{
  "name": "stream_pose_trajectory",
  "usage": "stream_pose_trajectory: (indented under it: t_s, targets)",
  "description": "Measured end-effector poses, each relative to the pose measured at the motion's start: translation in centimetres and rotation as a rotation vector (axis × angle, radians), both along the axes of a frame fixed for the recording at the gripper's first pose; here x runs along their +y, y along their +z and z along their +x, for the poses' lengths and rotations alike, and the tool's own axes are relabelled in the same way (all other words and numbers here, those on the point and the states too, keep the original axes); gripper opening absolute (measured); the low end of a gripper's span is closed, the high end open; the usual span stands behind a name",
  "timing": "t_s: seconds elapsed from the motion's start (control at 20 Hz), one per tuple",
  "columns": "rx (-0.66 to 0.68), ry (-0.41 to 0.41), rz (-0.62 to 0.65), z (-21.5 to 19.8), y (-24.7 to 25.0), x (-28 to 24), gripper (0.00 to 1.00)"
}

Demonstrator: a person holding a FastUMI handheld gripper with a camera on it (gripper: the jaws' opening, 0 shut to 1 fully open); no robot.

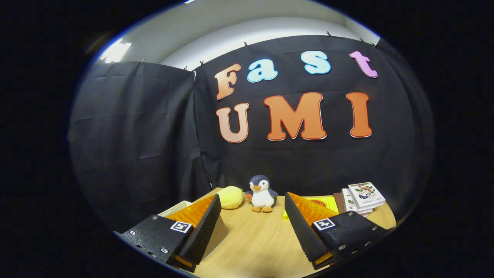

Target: Open the storage box then place both shoes into the box .Put the left shoe in first, then the right shoe, with the right side of both shoes facing outward in a uniform manner.

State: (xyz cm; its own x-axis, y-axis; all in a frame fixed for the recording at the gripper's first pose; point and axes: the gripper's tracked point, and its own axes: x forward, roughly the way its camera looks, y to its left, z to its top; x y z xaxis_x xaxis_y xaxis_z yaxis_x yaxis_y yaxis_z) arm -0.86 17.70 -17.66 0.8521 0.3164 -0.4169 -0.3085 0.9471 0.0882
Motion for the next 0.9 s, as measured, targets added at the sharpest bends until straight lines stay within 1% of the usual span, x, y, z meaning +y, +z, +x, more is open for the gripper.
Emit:
stream_pose_trajectory:
  t_s: [0.2, 0.3, 0.35, 0.5, 0.7, 0.9]
  targets:
    - [-0.046, 0.004, -0.026, -0.8, 1.2, -1.0, 0.98]
    - [-0.107, 0.005, -0.041, -0.8, 2.6, -1.4, 0.99]
    - [-0.134, 0.009, -0.048, -1.7, 3.4, -3.0, 0.98]
    - [-0.185, 0.014, -0.059, -2.2, 4.4, -3.4, 0.98]
    - [-0.190, 0.004, -0.043, -3.6, 3.9, -4.9, 0.98]
    - [-0.175, -0.023, -0.029, -4.1, 3.7, -5.9, 0.99]
